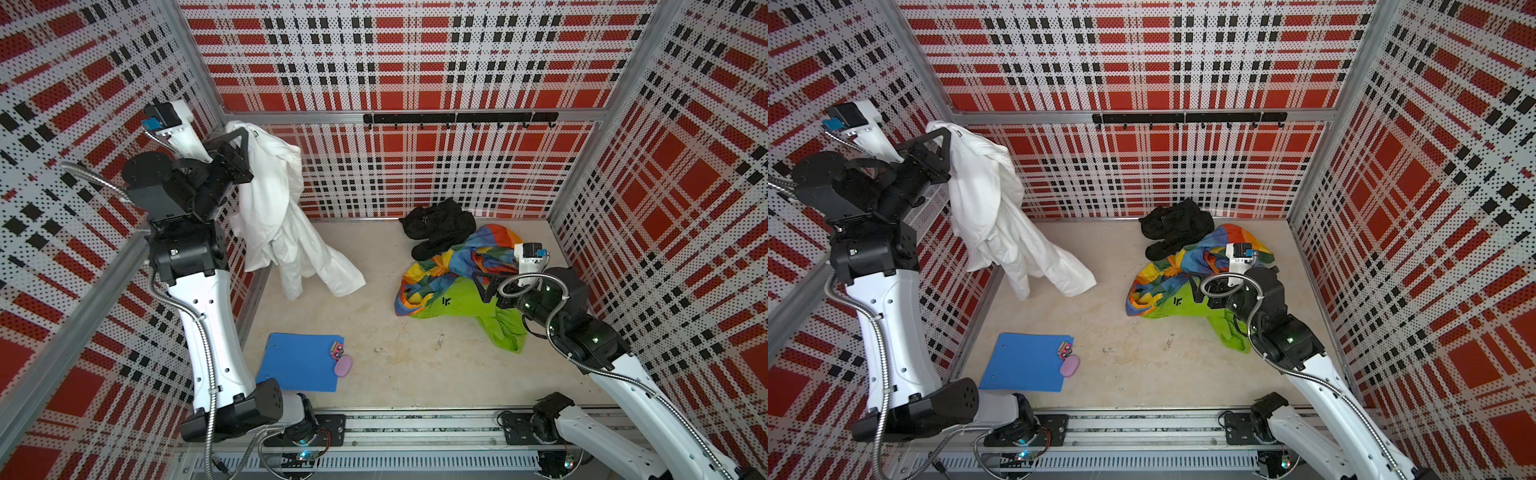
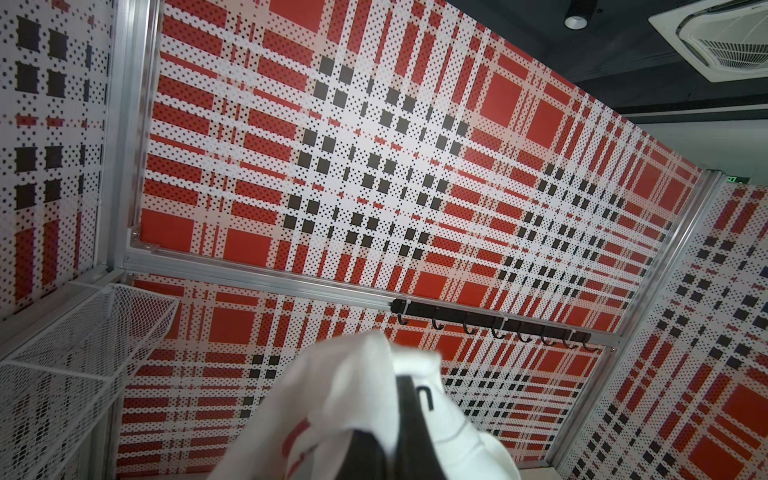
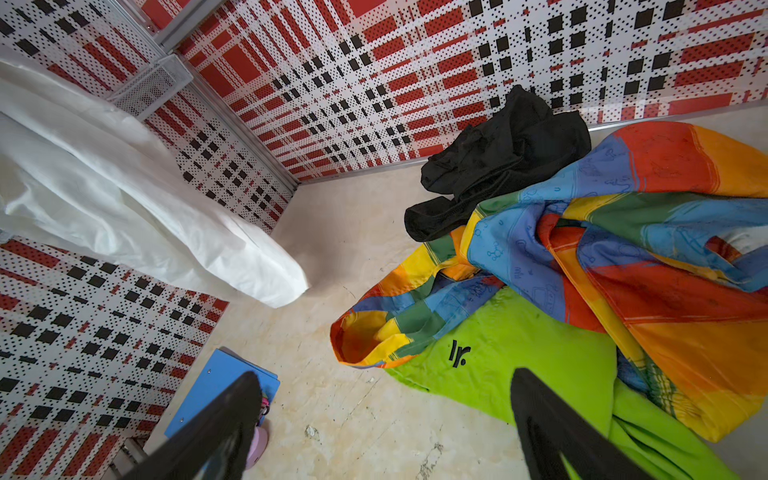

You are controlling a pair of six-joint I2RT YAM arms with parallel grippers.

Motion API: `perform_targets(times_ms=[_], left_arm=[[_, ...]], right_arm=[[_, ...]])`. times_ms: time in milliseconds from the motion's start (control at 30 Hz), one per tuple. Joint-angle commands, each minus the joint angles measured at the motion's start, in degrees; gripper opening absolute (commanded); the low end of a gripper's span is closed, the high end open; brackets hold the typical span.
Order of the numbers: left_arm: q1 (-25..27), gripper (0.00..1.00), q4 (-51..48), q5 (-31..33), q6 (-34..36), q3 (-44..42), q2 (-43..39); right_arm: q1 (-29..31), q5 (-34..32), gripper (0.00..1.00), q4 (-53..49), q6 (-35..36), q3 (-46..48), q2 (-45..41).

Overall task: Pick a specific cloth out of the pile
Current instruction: 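Carry the white T-shirt with the left gripper and lower it onto the table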

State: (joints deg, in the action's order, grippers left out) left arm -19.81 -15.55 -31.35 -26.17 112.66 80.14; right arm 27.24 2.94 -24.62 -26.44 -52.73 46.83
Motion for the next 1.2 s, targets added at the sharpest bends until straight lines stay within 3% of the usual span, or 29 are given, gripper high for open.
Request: perform_targets(times_ms=[0,433,567,867,1167], left_arm=[[-0.23,0.00,6.93,-0.36,-0.28,1.07,0.47],[6.81,0.00,7.90,0.78,6.32,-7.70,1.50],[9.94,0.00,8.83,7.09,11.29,-17.73,-1.32],[16.59,0.00,13.15,16.63,12.97,-39.51,-6.41],[20.88,0.00,15.58,20.70,10.53,-54.31,-3.10]], right_arm=[[-0.18,-0.99,1.00,2.19,-0.24,0.28,-1.78],[-0.11,-1.01,1.00,1.79,-1.89,1.17,-2.44],[-0.14,-1.13,1.00,1.88,-2.04,1.94,-3.05],[-0.11,-0.64,1.00,3.15,-2.26,2.95,-2.22],[-0.10,0.86,1.00,5.18,-3.40,5.43,-2.05]])
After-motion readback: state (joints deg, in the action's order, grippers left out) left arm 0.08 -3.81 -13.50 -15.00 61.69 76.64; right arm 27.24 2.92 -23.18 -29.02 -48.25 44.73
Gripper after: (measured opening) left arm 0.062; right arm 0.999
